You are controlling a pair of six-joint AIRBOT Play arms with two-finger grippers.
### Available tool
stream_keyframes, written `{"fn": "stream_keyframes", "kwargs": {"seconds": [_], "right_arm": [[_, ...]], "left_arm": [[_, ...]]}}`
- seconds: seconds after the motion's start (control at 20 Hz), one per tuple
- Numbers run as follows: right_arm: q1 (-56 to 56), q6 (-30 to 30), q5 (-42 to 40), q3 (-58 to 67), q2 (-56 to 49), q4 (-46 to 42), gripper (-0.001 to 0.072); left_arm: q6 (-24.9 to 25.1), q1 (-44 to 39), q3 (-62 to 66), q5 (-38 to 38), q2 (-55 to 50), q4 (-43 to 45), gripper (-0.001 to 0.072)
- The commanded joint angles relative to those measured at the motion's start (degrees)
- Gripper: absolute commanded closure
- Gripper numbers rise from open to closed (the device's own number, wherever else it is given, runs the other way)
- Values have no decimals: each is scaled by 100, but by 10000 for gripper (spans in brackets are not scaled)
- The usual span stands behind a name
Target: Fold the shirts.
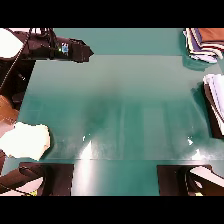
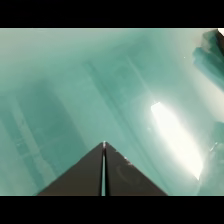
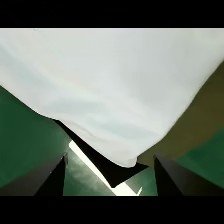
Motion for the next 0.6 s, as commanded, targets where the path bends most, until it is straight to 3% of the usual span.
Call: {"fn": "stream_keyframes", "kwargs": {"seconds": [0.0,0.2,0.45,0.5,0.55], "right_arm": [[-140,-9,-291,-179,367,861,97],[1019,-11,-595,17,761,1906,111],[3237,-11,-732,334,896,1912,116],[3665,-11,-809,378,898,1895,185],[4037,-11,-918,409,896,1886,316]], "left_arm": [[0,0,0,11,-2,0,682],[-2,0,0,-13,-2,-2,682],[-2,0,2,129,-2,-9,683],[-2,0,2,129,-2,-9,682],[-2,0,2,129,-2,-13,682]]}}
